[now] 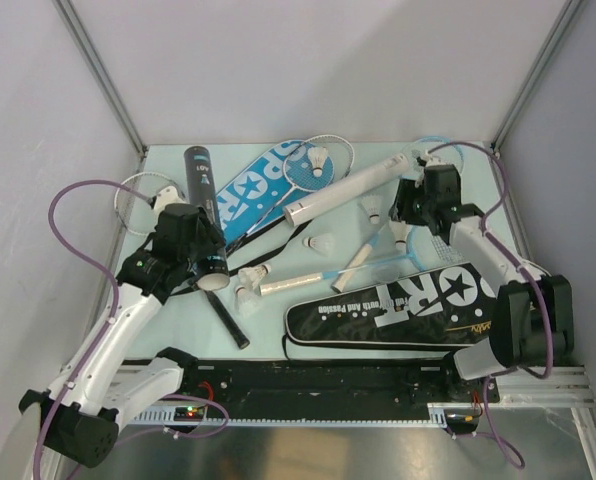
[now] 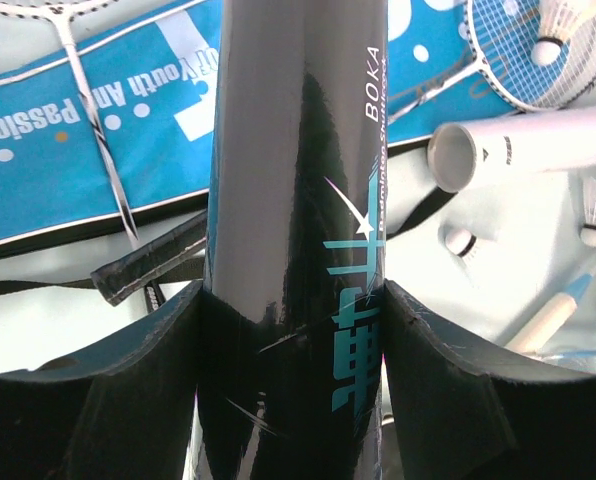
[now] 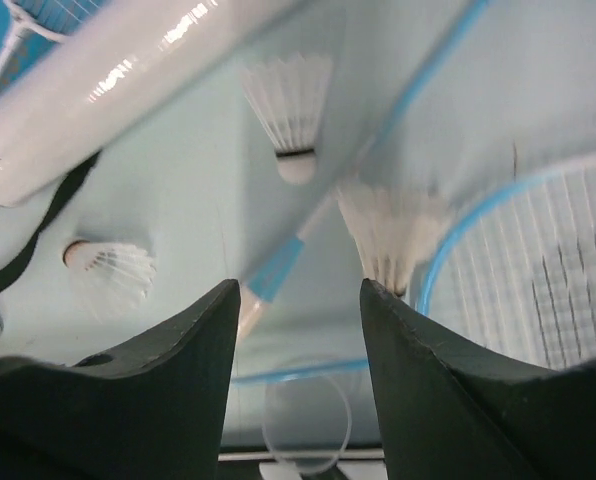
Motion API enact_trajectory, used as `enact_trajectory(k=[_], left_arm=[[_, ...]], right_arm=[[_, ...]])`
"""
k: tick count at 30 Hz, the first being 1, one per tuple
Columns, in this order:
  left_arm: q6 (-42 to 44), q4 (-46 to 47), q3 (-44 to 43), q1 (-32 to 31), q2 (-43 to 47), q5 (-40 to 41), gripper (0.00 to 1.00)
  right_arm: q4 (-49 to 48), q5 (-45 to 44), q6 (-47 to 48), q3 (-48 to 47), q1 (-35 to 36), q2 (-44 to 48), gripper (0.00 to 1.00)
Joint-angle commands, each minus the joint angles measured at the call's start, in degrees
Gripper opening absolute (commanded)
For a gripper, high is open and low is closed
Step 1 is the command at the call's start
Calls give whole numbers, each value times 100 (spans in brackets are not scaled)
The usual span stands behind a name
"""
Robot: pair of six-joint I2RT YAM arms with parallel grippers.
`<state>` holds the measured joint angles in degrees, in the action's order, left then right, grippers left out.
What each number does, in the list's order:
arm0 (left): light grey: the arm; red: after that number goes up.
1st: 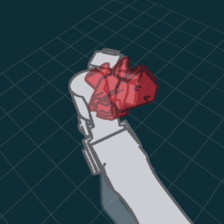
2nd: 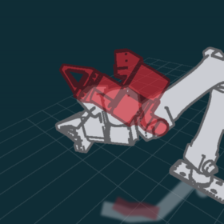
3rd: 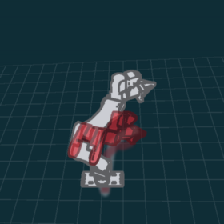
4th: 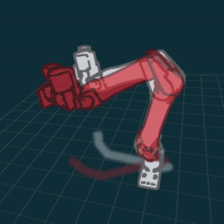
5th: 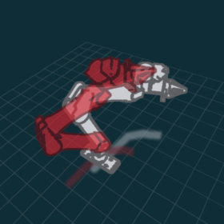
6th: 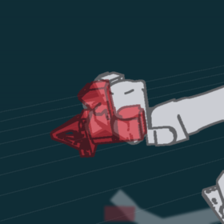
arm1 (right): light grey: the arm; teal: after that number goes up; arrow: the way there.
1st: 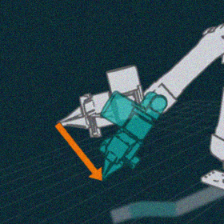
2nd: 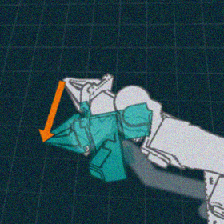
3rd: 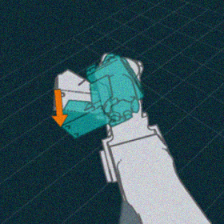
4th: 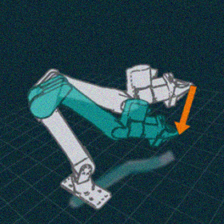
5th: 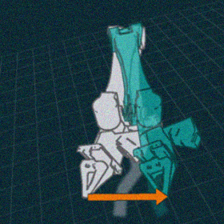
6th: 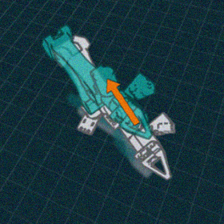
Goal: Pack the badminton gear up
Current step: Place the lid at the center of the board, then pick up the shuttlecock at the center of the board.
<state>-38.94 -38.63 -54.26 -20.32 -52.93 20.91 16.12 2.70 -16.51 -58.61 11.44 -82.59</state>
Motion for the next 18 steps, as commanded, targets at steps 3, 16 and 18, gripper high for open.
enact_trajectory(k=[3,16,18], left_arm=[[200,489,59,35,177,-437,9],[-352,489,135,42,112,-596,12],[-439,482,106,49,89,-566,13]], right_arm=[[481,805,1349,-1248,-166,-826,58],[2184,1462,2709,-3073,-446,-2523,58],[2339,1596,2839,-3162,-502,-2635,58]])
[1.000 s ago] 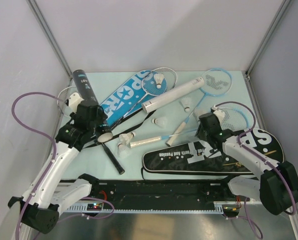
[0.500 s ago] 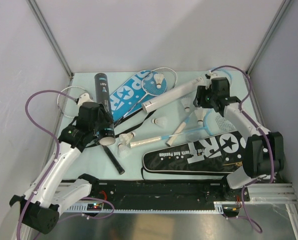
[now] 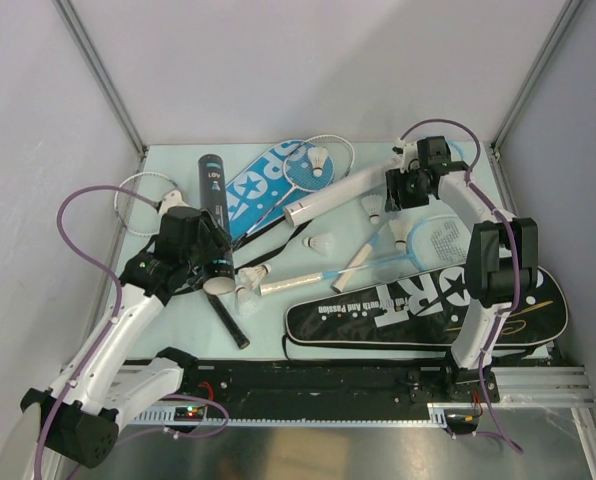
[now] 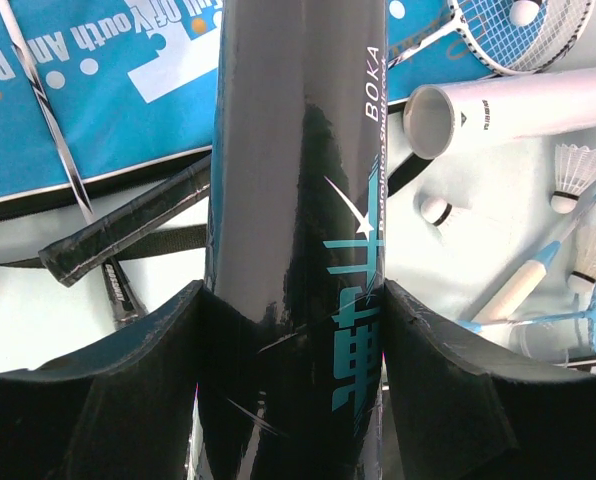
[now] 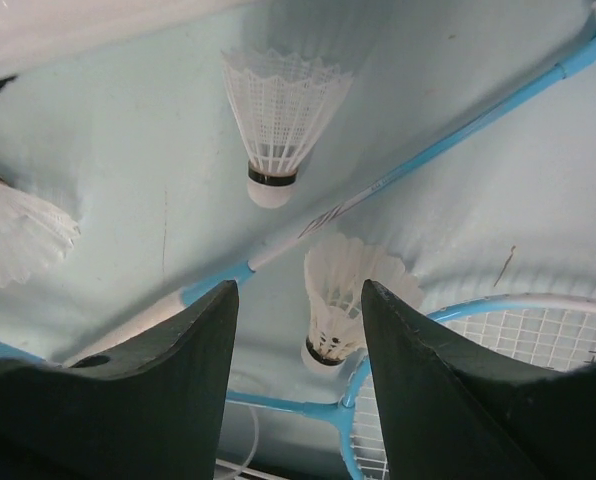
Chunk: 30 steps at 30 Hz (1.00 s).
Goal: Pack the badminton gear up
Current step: Pick up the shuttlecock at the center of the board.
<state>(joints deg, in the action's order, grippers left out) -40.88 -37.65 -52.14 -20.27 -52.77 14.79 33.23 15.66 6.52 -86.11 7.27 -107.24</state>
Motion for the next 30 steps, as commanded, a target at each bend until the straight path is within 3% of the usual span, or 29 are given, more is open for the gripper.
enact_trajectory(k=[1,11,20,22,27,30], left_arm=[[-289,387,-113,51,61,66,13],[-1002,385,-159,440,-330,-417,12],[-1097,381,-228,611,-597,-297,10],[-1108,381,-220,627,-597,-238,9],[-1440,277,-134,730,-399,90,7],[-1755,213,-74,851,-189,153,9]], right_arm=[[687,360,592,-449,-111,-220,58],[958,561,1009,-568,-192,-565,58],[1062,868,1264,-695,-294,-759,56],[1181,952,1268,-798,-320,-828,51],[1344,959,1162,-831,-349,-755,17],[1367,1136,1055,-742,-403,-596,6]])
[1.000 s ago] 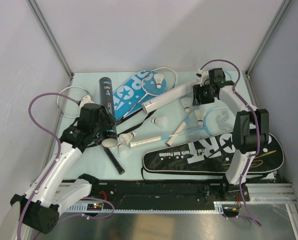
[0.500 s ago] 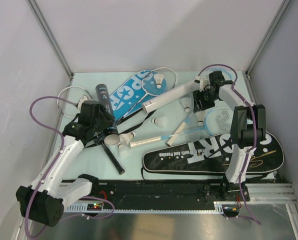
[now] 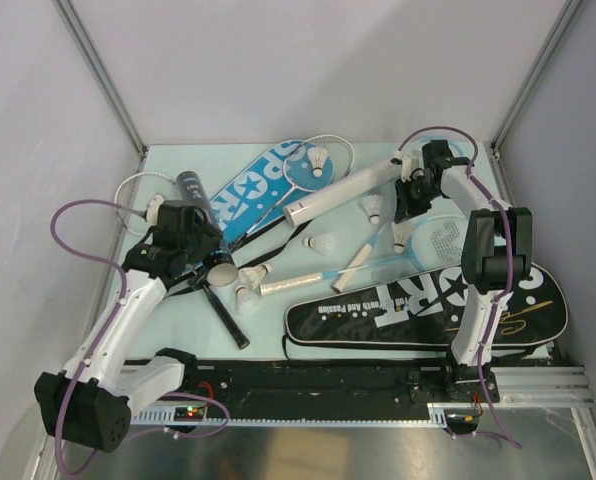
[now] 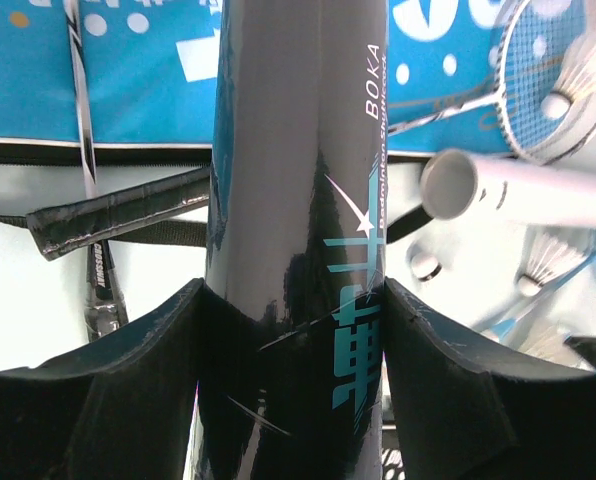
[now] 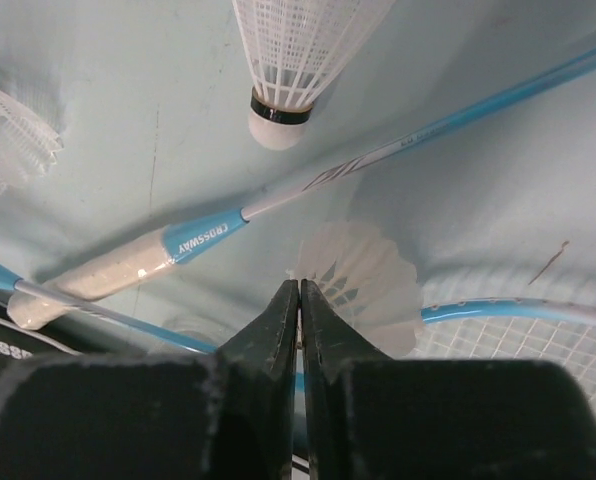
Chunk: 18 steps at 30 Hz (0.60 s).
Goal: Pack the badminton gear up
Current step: Pick up the shuttlecock at the center of the board.
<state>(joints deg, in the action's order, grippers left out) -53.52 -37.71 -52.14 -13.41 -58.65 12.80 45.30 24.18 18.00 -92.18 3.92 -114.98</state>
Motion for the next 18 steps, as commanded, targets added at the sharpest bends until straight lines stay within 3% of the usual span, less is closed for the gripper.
enact_trajectory(k=[1,9,18], left_arm=[[-585,207,-71,199,460,354,9],[-778,101,-209,312,751,492,13],[-818,28,-136,372,694,437,13]], right_arm=[[157,326,-115,-77,-76,230,5],[656,185,-161,-115,-91,187,8],[999,390,-45,39,-100,350,24]])
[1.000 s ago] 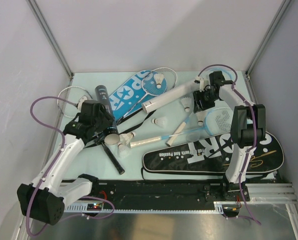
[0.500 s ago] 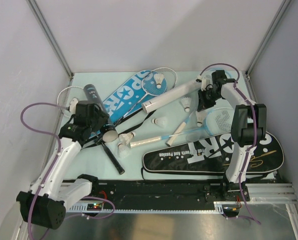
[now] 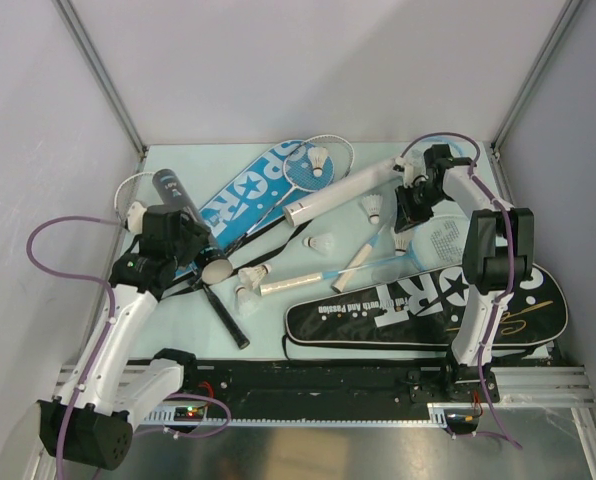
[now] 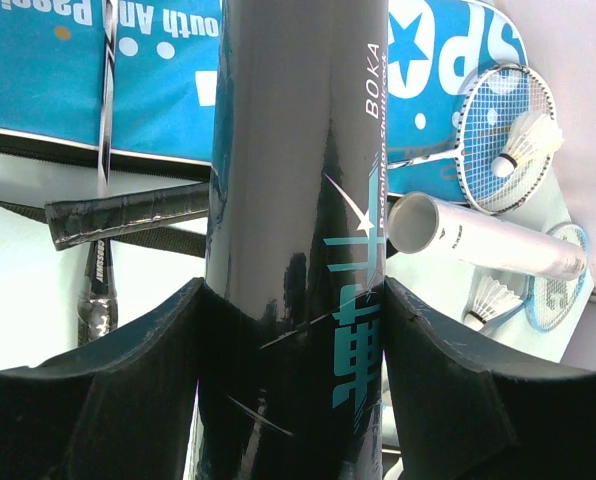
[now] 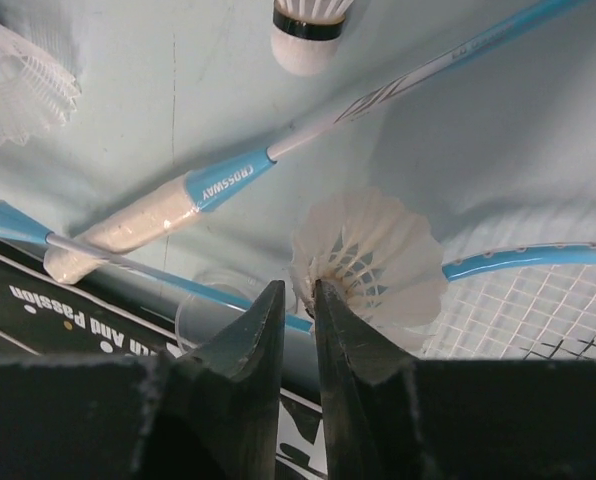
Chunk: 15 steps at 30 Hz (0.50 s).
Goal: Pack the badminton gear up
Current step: Pick up the shuttlecock at the center of the board.
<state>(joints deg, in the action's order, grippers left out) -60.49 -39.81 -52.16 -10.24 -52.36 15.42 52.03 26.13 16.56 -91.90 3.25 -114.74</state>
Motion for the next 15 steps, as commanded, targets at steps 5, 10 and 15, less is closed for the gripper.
enact_trajectory(k=[5,10,15], left_arm=[[-87,238,-130,57,18,283,13],[-81,207,-143,53,-25,440,12],[-562,55,-166,78,-71,607,13]], right_arm=[[507,309,306,-121,-47,229,25],[508,363,228,-399,-110,185,3],[-340,407,-696,-276,64,847,0]])
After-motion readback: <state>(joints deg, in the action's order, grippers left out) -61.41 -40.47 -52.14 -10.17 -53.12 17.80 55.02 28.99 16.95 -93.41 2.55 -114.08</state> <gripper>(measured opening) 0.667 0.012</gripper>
